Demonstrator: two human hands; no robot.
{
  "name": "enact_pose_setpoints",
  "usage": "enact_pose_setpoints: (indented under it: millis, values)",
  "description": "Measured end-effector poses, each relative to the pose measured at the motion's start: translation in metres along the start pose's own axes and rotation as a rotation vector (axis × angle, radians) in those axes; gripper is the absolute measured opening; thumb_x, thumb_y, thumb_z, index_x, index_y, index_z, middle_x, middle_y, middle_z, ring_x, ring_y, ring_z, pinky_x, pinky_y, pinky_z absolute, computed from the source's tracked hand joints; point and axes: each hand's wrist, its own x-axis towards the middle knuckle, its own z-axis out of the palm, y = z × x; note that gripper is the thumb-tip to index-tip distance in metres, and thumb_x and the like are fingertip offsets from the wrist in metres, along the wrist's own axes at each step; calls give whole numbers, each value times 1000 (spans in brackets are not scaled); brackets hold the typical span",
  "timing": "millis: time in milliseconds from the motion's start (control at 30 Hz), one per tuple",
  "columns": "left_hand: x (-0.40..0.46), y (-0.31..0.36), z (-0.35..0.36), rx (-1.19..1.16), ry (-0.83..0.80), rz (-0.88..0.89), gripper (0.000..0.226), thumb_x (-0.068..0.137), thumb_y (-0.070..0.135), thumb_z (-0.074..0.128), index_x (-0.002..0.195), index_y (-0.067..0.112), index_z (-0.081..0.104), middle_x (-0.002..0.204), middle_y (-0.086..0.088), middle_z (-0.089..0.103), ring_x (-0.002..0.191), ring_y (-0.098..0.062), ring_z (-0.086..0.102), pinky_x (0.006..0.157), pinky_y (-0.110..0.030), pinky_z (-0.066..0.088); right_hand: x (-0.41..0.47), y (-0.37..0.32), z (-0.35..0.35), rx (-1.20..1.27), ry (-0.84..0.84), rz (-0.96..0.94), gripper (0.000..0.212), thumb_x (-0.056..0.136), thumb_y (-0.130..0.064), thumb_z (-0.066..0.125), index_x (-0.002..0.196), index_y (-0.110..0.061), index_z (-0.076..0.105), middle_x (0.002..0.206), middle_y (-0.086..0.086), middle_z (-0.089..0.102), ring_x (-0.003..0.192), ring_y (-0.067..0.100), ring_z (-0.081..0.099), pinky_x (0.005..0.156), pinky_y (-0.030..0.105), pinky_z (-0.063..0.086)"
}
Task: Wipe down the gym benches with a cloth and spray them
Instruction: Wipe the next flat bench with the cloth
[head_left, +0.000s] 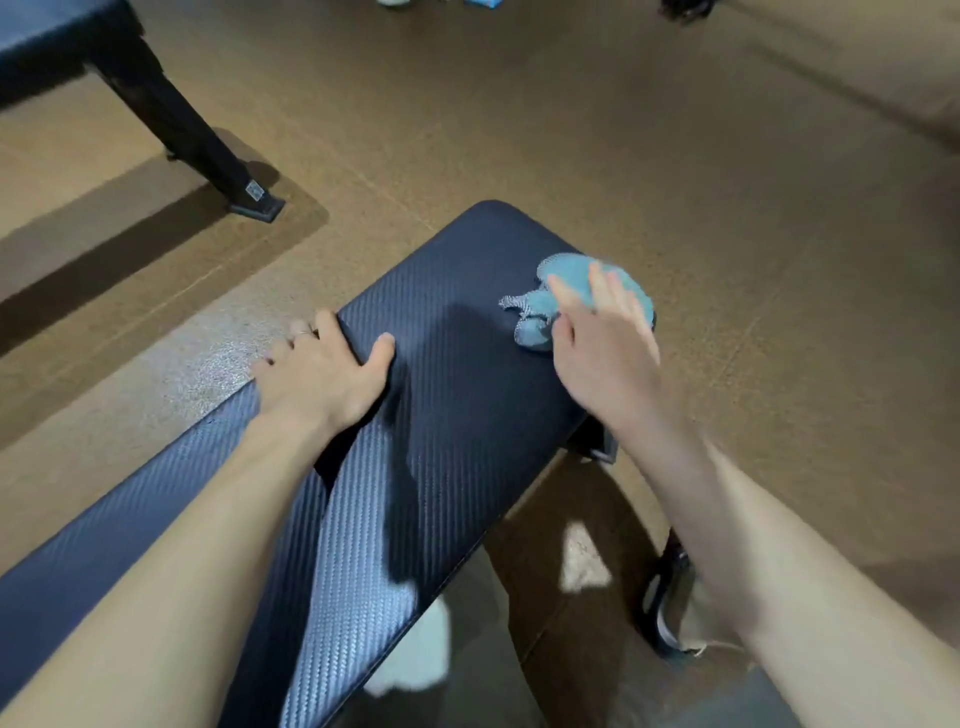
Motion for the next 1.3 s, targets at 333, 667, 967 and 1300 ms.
enact_pose_setpoints:
  millis: [333, 667, 967, 1300]
  values:
    - [-2, 3, -4, 14, -23, -32, 89, 91, 79, 23, 143, 8, 36, 148, -24, 43, 138, -42, 41, 111, -55, 34, -53, 7, 4, -5, 17, -32, 56, 102, -39, 20, 155, -35, 37, 169, 11, 15, 157, 27, 9, 128, 46, 8]
    - [-4, 0, -2, 39, -19, -25, 88, 92, 79, 21, 144, 9, 36, 149, -22, 42, 140, -41, 37, 113, -56, 31, -93, -20, 20, 158, 70, 96, 51, 107, -35, 27, 157, -29, 36, 171, 9, 7, 158, 25, -2, 126, 42, 10]
    - [-2, 2, -1, 14, -26, -19, 84, 92, 78, 21, 144, 13, 35, 147, -19, 45, 135, -39, 41, 108, -54, 34, 76, -76, 29, -69, -85, -137, 54, 107, -32, 23, 160, -23, 23, 169, 15, 14, 155, 31, 12, 126, 44, 4]
    - [0, 6, -16, 91, -203, -104, 90, 86, 84, 17, 149, 21, 27, 155, -16, 40, 143, -36, 37, 116, -57, 26, 100, -68, 12, -82, -238, -702, 48, 109, -24, 36, 157, -21, 33, 167, 7, 24, 155, 26, 20, 124, 41, 16]
